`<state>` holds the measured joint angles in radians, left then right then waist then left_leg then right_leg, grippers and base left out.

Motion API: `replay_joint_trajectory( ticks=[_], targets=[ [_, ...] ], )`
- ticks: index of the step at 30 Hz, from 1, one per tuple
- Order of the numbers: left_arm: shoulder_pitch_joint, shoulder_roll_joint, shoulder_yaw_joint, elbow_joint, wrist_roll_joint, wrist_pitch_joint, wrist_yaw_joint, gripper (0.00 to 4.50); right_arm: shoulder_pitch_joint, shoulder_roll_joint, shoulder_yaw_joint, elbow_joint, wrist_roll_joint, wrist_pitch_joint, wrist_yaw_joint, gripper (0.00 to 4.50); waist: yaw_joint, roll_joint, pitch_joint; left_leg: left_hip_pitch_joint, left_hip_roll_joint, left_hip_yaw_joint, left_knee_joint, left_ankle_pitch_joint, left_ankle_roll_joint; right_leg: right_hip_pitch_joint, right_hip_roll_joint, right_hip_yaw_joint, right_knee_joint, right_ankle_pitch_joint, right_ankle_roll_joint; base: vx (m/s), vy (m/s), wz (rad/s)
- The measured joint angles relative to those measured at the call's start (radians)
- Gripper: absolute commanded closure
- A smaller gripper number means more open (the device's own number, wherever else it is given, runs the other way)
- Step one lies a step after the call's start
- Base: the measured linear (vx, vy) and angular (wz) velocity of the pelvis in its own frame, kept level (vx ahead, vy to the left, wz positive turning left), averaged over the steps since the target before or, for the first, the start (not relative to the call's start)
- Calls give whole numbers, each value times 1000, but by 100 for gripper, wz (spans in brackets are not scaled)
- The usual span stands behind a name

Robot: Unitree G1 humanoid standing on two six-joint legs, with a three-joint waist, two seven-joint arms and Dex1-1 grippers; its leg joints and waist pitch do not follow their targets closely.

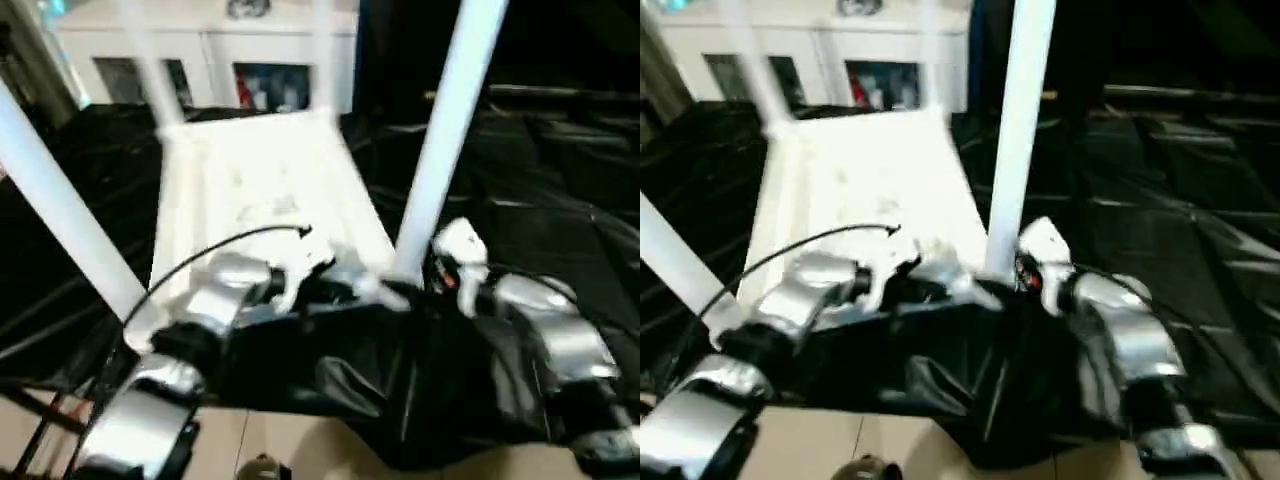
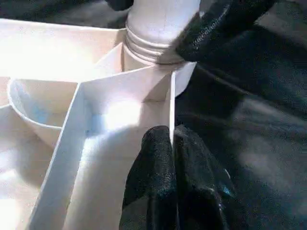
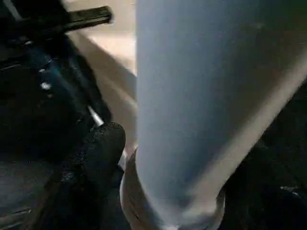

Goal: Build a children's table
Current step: Rotate leg to tighten

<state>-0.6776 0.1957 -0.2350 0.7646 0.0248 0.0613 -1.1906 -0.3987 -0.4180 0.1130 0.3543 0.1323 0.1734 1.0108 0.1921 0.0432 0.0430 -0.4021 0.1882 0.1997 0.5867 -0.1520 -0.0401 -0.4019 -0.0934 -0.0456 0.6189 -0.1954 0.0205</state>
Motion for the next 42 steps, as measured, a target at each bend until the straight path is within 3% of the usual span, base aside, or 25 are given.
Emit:
replay_joint_trajectory(
  ticks=[6,13,21,23,28,30,35,39,41,42],
  targets=[
    [32,42,-10,-55,-20,1,-89,450,0,-22,39,1,25,14,91,140,7,-1,1,-2,0,0,0,-1,1,-1,0,0,-1,0,0,0,0,0],
    [54,69,-12,-92,-30,11,-124,450,-1,-22,44,0,38,22,134,181,7,-2,1,-2,0,0,0,-1,1,-1,0,-1,-2,0,0,0,0,0],
    [66,74,-12,-114,-30,23,-118,450,5,-14,45,-6,48,35,124,187,6,-3,2,-2,0,0,0,-1,1,-1,0,-1,-2,0,0,0,0,0],
    [59,57,-9,-103,-23,26,-53,450,1,25,21,20,33,31,43,187,4,-4,2,-1,1,0,1,-1,1,-1,0,0,0,0,0,0,0,0],
    [-1,-24,12,-15,9,43,126,450,-39,130,-59,104,12,47,-229,187,-22,-3,2,0,0,1,1,0,0,-1,0,0,-1,1,-2,0,0,0],
    [-33,-73,16,30,33,50,224,450,-49,190,-101,125,-2,58,-382,187,-26,-3,2,1,0,1,1,0,0,0,0,0,0,1,-2,0,0,0],
    [-82,-154,33,97,44,81,394,450,-93,300,-147,169,-69,45,-681,188,-31,-1,1,0,0,1,-2,0,0,0,0,0,-3,1,-2,0,0,0],
    [-88,-167,38,106,45,81,415,450,-97,307,-143,203,-95,-24,-711,188,-34,0,0,0,-1,1,-5,0,0,0,0,0,-6,1,-2,0,0,0],
    [-88,-166,42,107,45,80,403,450,-94,307,-147,200,-83,-22,-698,118,-35,1,-1,0,-1,1,-5,0,0,0,0,-1,-6,1,-2,0,0,0],
    [-88,-163,43,107,45,79,393,450,-91,307,-152,194,-73,-17,-679,118,-35,1,0,0,-1,1,-5,0,0,0,0,-1,-6,1,-2,0,0,0]
  ],
)
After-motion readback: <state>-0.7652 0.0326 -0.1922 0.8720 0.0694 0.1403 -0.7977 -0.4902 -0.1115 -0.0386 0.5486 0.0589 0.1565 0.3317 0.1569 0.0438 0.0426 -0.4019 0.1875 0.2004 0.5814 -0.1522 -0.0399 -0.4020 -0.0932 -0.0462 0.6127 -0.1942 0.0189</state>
